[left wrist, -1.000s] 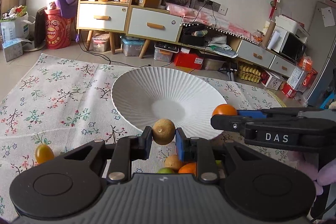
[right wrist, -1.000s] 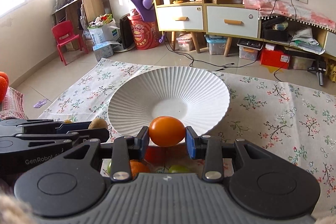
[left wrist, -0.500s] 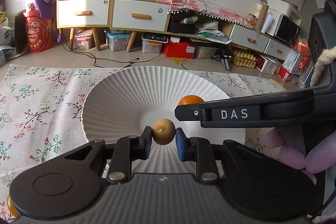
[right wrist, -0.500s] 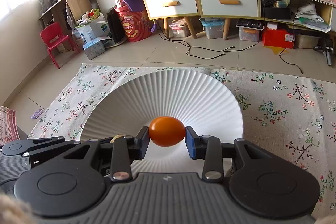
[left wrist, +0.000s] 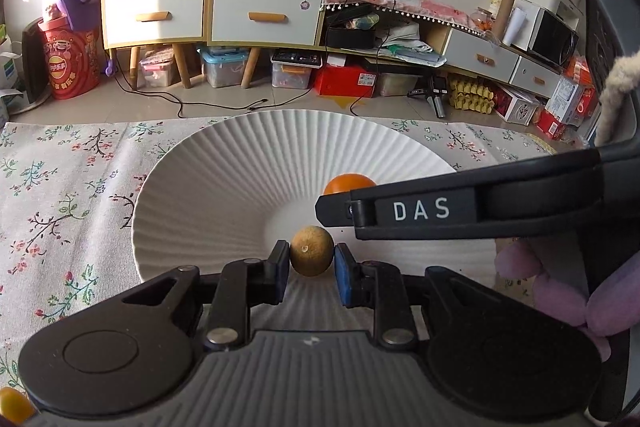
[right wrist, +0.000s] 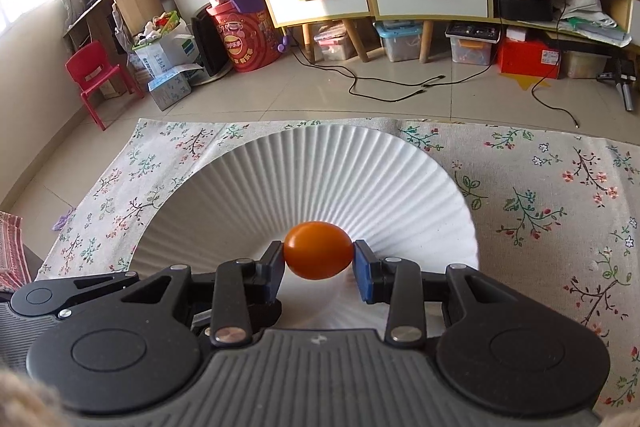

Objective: Organize fruits
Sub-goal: 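Carry both held fruits into the white bowl and open both tools, then withdraw both open tools from the bowl back toward the fruits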

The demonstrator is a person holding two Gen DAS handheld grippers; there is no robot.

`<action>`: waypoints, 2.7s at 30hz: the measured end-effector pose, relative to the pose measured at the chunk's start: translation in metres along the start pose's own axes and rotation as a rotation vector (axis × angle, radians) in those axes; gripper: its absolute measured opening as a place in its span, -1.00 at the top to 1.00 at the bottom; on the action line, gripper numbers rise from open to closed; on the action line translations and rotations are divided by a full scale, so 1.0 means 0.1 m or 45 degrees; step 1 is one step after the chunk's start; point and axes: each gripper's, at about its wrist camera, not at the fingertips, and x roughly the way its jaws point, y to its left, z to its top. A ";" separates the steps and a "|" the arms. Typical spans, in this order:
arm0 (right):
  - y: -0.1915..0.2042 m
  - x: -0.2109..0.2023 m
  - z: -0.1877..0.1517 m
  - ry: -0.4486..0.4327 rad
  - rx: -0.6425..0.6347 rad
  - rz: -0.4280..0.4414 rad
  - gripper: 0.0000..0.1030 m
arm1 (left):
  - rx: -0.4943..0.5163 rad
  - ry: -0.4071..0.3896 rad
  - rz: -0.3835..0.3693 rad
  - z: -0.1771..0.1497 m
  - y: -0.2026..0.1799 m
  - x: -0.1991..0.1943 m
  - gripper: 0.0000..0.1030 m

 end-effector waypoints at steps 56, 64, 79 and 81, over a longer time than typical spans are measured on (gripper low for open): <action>0.04 -1.17 -1.01 -0.112 -0.041 -0.049 -0.93 | 0.048 0.007 0.040 -0.92 0.16 -1.18 -0.92; 0.16 -1.14 -1.24 -0.082 -0.173 -0.063 -0.93 | -0.025 0.034 0.077 -1.07 0.35 -1.20 -0.92; 0.28 -1.08 -1.57 -0.025 -0.386 -0.049 -0.63 | 0.043 0.089 0.014 -1.32 0.40 -1.20 -0.75; 0.28 -1.09 -1.57 -0.025 -0.401 -0.038 -0.53 | 0.060 0.088 0.006 -1.33 0.38 -1.21 -0.59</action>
